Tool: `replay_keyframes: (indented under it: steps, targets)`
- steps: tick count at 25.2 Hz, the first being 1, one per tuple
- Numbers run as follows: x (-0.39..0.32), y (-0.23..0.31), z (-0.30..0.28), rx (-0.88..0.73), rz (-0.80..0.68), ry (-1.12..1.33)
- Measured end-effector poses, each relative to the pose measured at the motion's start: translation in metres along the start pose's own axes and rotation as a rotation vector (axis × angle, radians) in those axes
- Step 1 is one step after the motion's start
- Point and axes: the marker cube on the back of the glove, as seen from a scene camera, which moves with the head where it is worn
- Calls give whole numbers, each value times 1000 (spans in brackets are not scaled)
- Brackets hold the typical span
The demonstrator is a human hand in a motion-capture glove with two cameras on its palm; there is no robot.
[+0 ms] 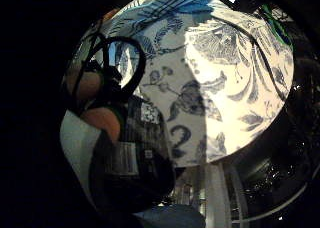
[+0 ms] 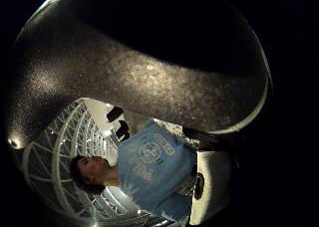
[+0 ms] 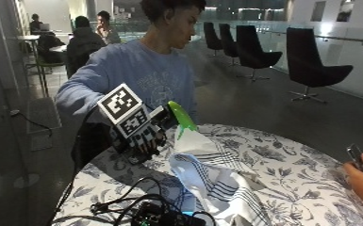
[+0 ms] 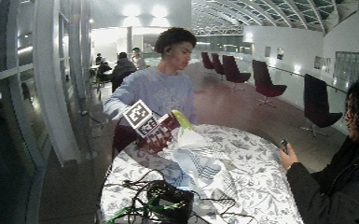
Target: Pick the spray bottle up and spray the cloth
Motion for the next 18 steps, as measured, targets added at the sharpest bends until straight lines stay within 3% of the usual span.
replay_keyframes:
  steps: [18]
  targets:
    - [0, -2, -1, -43, 73, 89]
